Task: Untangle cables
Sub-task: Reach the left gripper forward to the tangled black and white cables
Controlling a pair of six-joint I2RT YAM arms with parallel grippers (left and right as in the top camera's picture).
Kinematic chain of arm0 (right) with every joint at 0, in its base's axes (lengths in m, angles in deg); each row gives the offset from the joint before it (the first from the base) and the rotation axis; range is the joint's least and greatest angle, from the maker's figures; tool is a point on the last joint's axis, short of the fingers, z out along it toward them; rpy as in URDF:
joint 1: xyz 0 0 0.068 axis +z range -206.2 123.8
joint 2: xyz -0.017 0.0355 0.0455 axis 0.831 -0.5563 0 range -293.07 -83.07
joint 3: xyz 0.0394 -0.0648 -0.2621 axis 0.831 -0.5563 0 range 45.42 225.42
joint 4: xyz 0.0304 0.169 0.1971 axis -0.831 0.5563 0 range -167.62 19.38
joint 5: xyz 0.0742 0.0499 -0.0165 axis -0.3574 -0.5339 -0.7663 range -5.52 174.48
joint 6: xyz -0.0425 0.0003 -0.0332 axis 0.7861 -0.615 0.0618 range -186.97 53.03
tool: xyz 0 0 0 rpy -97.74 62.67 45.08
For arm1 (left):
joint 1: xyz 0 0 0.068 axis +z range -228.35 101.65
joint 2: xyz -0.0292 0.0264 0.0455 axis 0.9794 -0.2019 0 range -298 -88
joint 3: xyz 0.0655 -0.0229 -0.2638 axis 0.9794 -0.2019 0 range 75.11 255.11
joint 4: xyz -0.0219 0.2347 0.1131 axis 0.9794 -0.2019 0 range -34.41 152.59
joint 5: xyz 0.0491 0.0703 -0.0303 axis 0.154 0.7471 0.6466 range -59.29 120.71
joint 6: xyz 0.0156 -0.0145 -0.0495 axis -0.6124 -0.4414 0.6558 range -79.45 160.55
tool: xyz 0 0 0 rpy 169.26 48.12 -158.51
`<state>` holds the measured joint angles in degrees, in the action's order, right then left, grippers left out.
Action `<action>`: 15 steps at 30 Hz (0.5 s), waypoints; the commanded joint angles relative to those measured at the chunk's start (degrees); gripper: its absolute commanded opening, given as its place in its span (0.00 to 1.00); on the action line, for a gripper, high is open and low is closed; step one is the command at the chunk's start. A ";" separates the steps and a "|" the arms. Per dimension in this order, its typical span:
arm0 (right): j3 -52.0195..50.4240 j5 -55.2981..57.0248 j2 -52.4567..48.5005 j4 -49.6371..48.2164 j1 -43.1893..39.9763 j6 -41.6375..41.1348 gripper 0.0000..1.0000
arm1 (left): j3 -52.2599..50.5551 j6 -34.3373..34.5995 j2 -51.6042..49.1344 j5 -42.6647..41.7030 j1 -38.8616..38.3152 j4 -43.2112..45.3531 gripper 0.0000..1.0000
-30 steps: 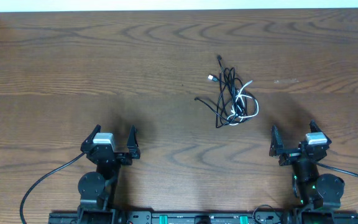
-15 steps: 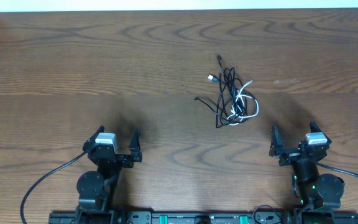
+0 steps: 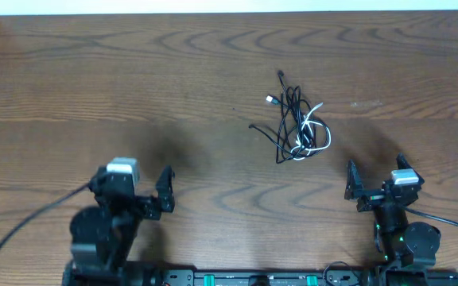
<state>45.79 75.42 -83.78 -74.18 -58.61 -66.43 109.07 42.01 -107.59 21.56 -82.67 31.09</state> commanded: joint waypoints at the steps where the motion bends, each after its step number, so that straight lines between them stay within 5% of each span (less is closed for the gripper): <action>1: -0.04 0.55 0.33 0.22 0.26 0.61 0.99 | 7.80 -0.17 -9.25 -1.03 -0.26 -3.72 0.98; 10: -0.04 0.55 0.33 0.22 0.26 0.61 0.99 | 29.57 -4.46 -37.68 -13.18 -1.25 -14.16 0.98; 15: -0.04 0.55 0.33 0.22 0.26 0.61 0.99 | 33.09 -4.39 -46.45 -15.72 -7.43 -12.76 0.98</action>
<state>45.81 75.55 -83.76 -74.22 -58.61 -66.37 140.00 38.75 -150.30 9.41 -86.34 17.60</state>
